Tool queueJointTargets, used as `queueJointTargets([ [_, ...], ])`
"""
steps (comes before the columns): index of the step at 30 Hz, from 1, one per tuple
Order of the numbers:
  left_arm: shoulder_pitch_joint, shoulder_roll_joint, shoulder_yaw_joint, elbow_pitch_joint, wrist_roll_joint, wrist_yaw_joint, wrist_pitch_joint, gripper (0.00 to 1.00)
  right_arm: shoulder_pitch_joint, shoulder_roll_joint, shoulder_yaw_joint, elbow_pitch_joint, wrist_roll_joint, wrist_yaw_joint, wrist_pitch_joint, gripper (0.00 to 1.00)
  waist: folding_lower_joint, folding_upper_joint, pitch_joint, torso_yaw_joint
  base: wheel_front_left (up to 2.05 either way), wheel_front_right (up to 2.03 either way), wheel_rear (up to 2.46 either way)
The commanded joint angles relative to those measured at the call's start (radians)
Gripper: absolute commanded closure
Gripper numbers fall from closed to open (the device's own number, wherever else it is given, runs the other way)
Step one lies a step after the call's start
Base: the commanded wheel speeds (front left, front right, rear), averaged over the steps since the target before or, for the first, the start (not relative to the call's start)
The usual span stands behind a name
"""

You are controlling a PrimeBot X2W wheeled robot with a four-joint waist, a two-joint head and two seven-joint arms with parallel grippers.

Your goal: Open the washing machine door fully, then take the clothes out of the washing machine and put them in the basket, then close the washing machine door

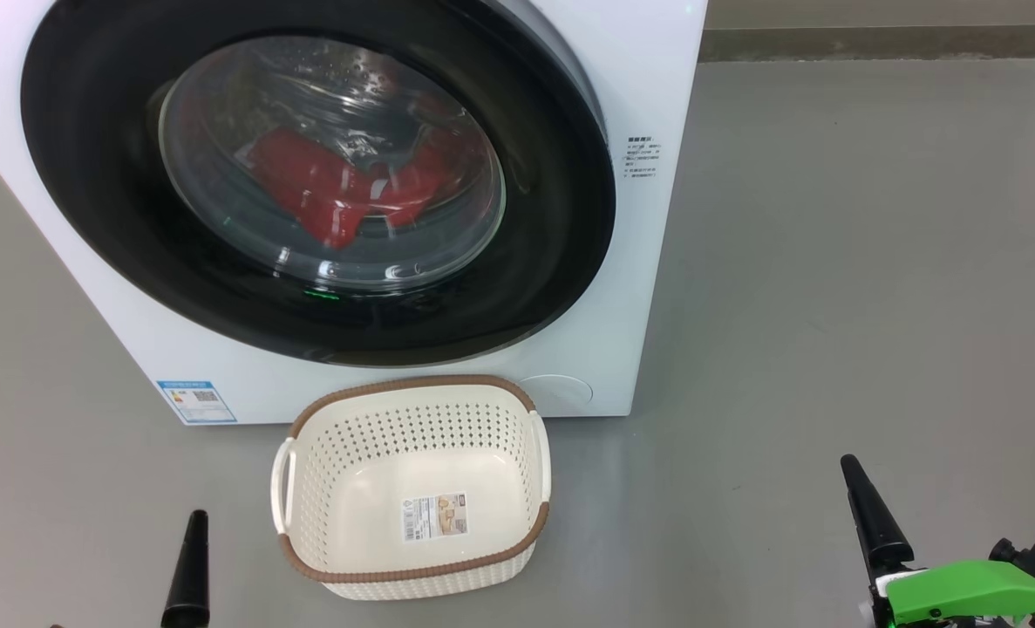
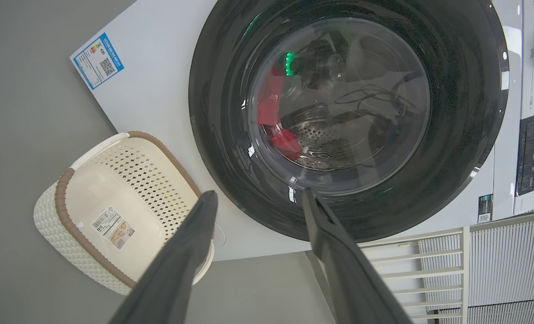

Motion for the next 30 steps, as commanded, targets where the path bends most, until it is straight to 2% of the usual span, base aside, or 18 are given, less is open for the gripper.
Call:
queueJointTargets([
  [1, -0.011, 0.019, 0.006, -0.037, 0.045, -0.002, -0.014, 0.00, -0.027, -0.017, 0.012, -0.030, -0.040, 0.000, -0.014, 0.00, -0.0001, -0.0001, 0.000, 0.000, 0.00, 0.00, 0.00],
  [30, 0.008, 0.029, -0.029, -0.099, 0.435, -0.002, -0.096, 0.00, -0.031, -0.064, 0.105, -0.033, -0.370, 0.000, -0.096, 0.00, -0.0001, -0.0001, 0.006, 0.006, 0.00, 0.00, 0.00],
])
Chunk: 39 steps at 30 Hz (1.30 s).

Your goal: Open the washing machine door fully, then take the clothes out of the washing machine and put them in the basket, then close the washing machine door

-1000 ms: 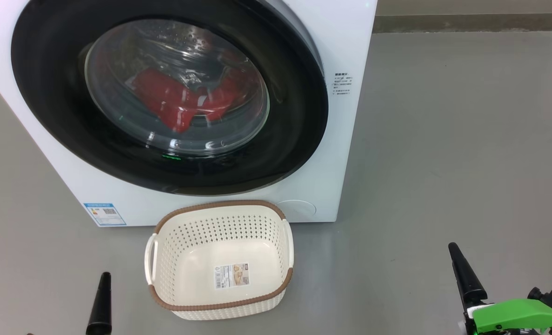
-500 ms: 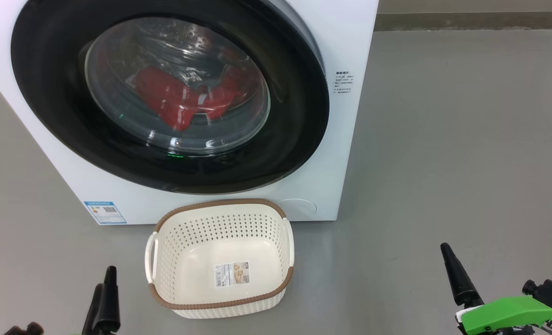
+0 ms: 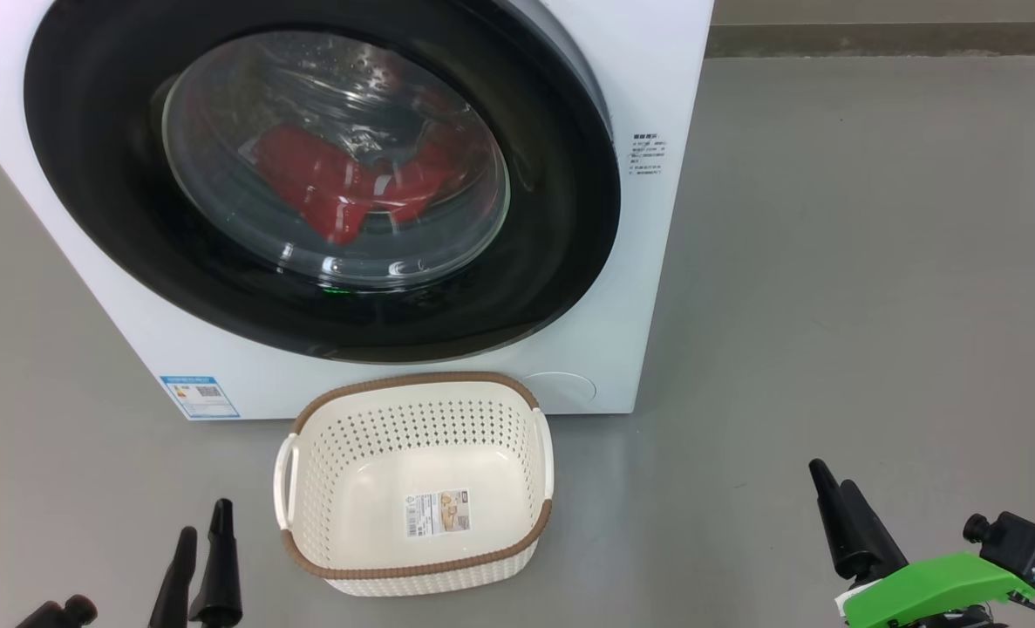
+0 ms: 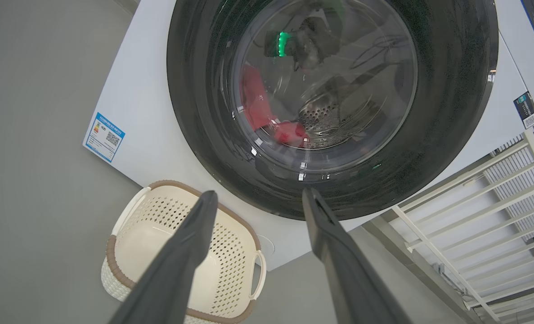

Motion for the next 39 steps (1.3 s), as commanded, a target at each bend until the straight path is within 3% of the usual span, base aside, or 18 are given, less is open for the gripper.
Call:
queueJointTargets([
  [1, -0.015, 0.020, 0.013, -0.034, 0.033, -0.002, -0.012, 0.00, -0.030, -0.016, 0.021, -0.029, -0.028, 0.000, -0.012, 0.00, -0.0001, -0.0001, 0.000, 0.000, 0.00, 0.00, 0.00],
  [39, 0.005, 0.040, -0.022, -0.105, 0.509, -0.003, -0.124, 0.00, -0.014, -0.083, 0.087, -0.078, -0.470, -0.001, -0.123, 0.00, -0.0001, -0.0001, 0.022, 0.011, 0.00, 0.00, 0.00],
])
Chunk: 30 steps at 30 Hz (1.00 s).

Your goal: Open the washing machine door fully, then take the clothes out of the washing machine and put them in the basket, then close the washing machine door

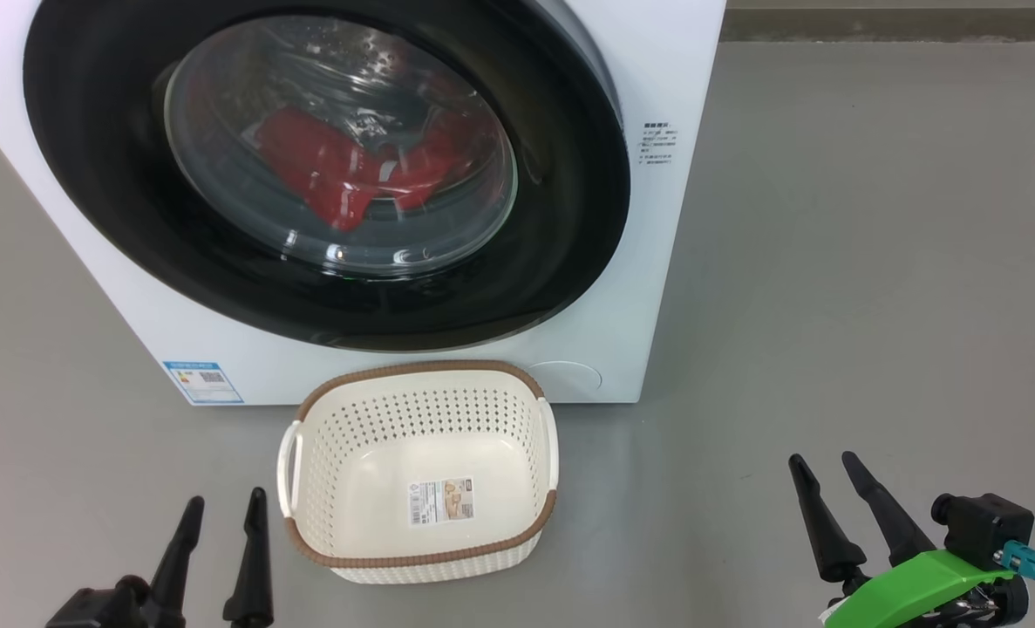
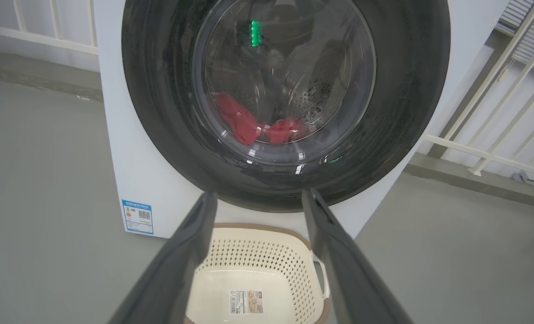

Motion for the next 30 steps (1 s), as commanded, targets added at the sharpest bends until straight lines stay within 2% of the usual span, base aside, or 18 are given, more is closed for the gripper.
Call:
queueJointTargets([
  [1, -0.016, 0.018, 0.020, -0.035, 0.035, -0.003, -0.018, 0.00, -0.013, -0.020, 0.024, -0.032, -0.034, -0.001, -0.015, 0.00, 0.0000, 0.0000, 0.001, 0.001, 0.00, 0.00, 0.00],
  [25, 0.010, 0.028, 0.001, -0.075, 0.295, -0.003, -0.088, 0.00, 0.019, -0.035, 0.004, -0.073, -0.294, -0.001, -0.085, 0.00, -0.0001, 0.0000, 0.003, 0.004, 0.00, 0.00, 0.00],
  [30, 0.009, 0.026, 0.003, -0.075, 0.296, -0.003, -0.090, 0.00, 0.022, -0.032, -0.001, -0.080, -0.300, -0.001, -0.087, 0.00, -0.0001, 0.0000, 0.005, 0.006, 0.00, 0.00, 0.00],
])
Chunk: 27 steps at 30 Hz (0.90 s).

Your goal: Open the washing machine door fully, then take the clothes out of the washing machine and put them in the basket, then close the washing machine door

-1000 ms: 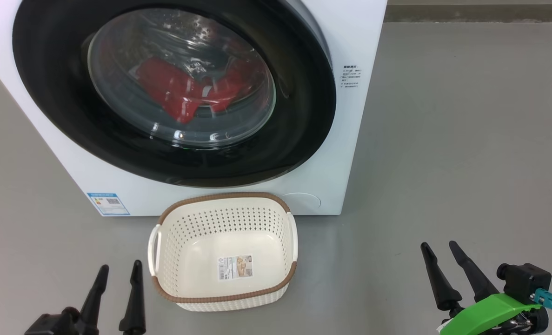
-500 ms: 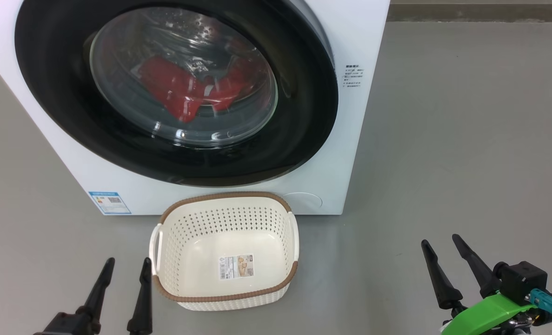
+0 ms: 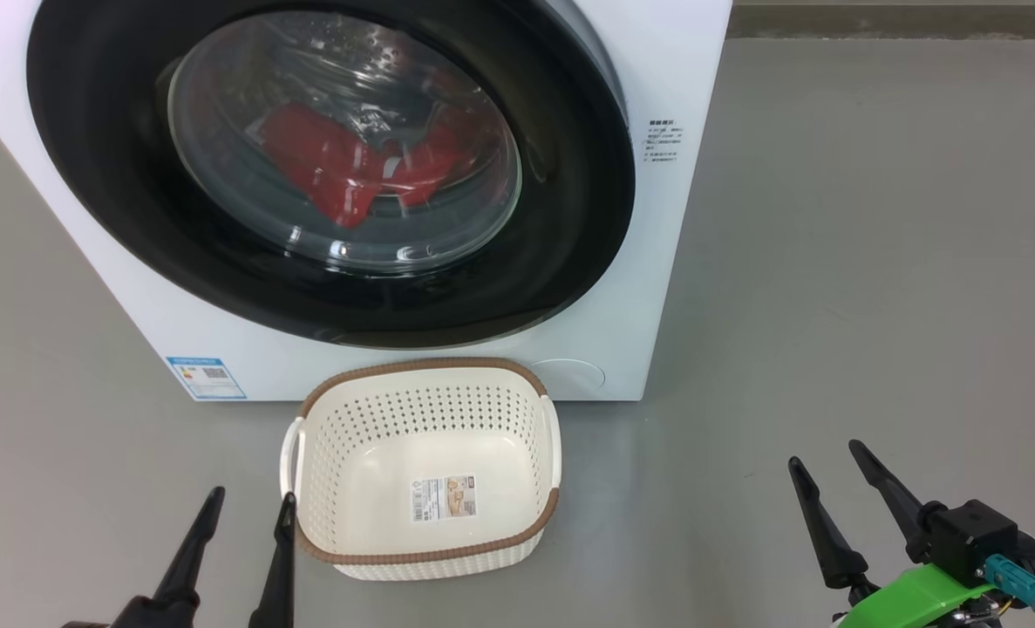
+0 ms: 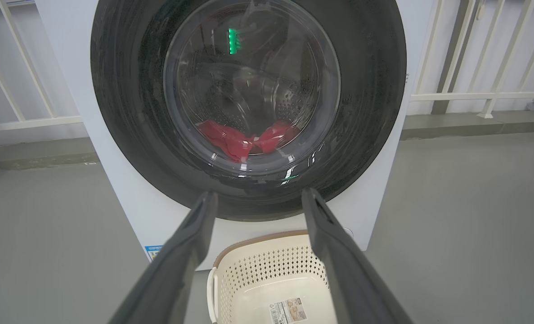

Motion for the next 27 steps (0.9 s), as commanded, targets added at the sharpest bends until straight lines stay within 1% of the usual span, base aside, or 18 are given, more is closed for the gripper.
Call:
queueJointTargets([
  [1, -0.015, 0.014, 0.031, -0.028, 0.005, -0.003, -0.012, 0.00, -0.001, -0.014, 0.015, -0.028, -0.005, -0.001, -0.013, 0.00, 0.0000, -0.0001, 0.000, 0.001, 0.00, 0.00, 0.00],
  [15, -0.014, 0.009, 0.037, -0.023, -0.011, -0.003, -0.012, 0.00, 0.001, 0.003, -0.005, -0.047, 0.003, -0.001, -0.013, 0.00, 0.0000, -0.0001, 0.002, 0.005, 0.00, 0.00, 0.00],
  [16, -0.015, 0.009, 0.037, -0.023, -0.012, -0.003, -0.012, 0.00, -0.001, 0.007, -0.008, -0.049, 0.012, -0.001, -0.013, 0.71, 0.0000, -0.0001, 0.003, 0.005, 0.00, 0.00, 0.00],
  [17, -0.016, 0.009, 0.037, -0.023, -0.014, -0.003, -0.012, 0.00, -0.005, 0.012, -0.012, -0.053, 0.023, -0.001, -0.013, 1.00, 0.0000, -0.0001, 0.004, 0.005, 0.00, 0.00, 0.00],
  [22, -0.024, 0.008, 0.034, -0.025, -0.021, -0.003, -0.012, 0.00, -0.058, 0.045, -0.034, -0.078, 0.129, -0.001, -0.013, 1.00, 0.0000, -0.0001, 0.019, 0.002, 0.00, 0.00, 0.00],
  [27, -0.044, 0.009, 0.017, -0.029, -0.028, -0.003, -0.012, 0.00, -0.179, 0.052, -0.042, -0.090, 0.235, -0.001, -0.013, 1.00, 0.0000, -0.0001, 0.050, 0.002, 0.00, 0.00, 0.00],
])
